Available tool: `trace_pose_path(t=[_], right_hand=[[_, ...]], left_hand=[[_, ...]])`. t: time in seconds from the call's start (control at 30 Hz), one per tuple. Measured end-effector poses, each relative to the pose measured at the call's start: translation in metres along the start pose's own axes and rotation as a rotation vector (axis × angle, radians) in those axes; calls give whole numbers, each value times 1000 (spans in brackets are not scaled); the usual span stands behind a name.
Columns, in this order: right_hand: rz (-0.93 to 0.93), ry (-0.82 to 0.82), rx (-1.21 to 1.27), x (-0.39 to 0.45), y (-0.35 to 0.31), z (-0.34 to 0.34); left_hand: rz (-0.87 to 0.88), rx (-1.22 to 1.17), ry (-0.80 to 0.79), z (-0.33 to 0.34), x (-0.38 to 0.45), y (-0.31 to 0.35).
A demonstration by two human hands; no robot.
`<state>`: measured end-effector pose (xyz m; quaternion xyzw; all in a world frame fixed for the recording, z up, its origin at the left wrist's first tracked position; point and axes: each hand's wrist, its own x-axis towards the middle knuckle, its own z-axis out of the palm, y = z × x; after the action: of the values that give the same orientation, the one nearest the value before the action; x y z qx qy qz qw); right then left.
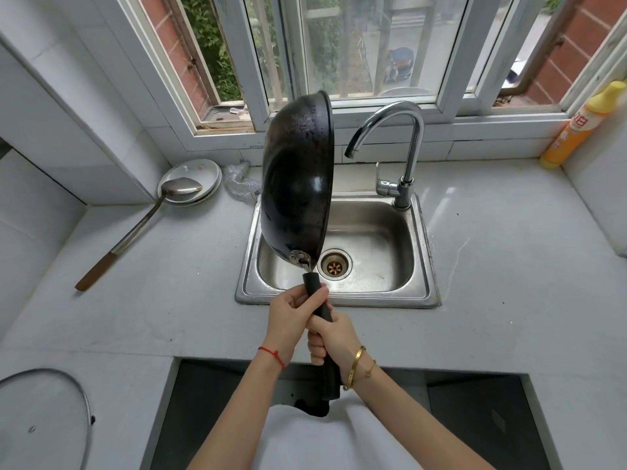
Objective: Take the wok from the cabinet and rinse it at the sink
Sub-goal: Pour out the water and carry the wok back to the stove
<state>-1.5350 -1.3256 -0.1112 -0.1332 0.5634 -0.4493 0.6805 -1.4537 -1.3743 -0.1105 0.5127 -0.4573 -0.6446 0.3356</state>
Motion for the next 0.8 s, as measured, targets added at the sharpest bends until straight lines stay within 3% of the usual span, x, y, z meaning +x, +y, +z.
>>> trace_pose_path(t=[0.47,0.8], right_hand=[[73,-2,24,5,11,-4],[24,-11,-15,4,3,-8]], left_hand=[[-38,-21,8,-1,-2,-16],[-13,-46,29,4,2,-11]])
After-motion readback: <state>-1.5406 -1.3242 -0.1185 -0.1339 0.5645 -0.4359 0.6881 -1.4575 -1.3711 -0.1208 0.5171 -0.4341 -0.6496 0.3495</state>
